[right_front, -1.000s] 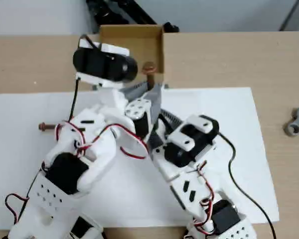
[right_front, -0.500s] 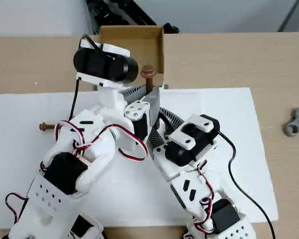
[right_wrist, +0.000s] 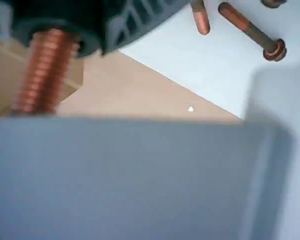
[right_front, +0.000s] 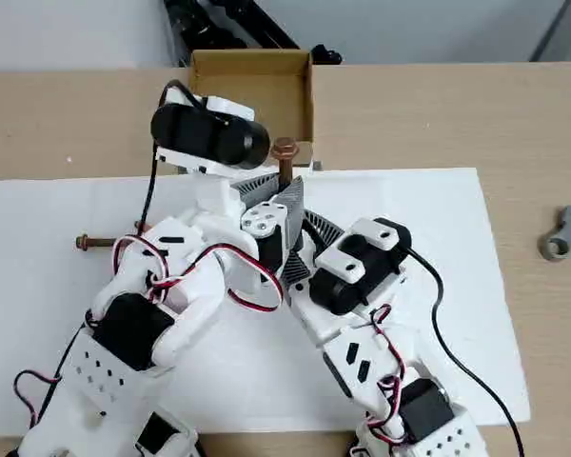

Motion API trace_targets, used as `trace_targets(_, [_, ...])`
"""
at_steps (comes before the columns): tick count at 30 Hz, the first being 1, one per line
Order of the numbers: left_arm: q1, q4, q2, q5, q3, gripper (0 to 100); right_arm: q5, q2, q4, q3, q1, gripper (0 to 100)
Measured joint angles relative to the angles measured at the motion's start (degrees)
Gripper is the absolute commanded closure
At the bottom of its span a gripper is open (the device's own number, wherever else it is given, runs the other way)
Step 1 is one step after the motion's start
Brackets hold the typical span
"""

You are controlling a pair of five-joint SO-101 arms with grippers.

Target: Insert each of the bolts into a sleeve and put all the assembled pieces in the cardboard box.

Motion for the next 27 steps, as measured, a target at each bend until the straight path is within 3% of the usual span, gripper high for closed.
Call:
trace_targets(5, [0.1,0.4,0.0,-1.2,0.1,93,-0.1,0.0,0.0,0.0,0.0,99.1])
trace_targets(9, [0.2,5.1,0.8,-1.5,-1.2,86,-0.1,-0.2,-0.1,-0.2,0.0,99.1])
trace_targets(18, [0.3,12.8,0.8,0.1,-6.0,82,-1.0,0.1,-0.1,-1.1,0.5,99.5])
trace_targets(23, [0.3,18.9,1.0,-0.2,-13.5,82,-3.5,5.4,-1.1,-6.8,5.1,99.5])
trace_targets(27, [-2.4,21.2,0.8,-6.3,-17.3,89,-4.9,14.3,-3.3,-13.6,6.7,99.5])
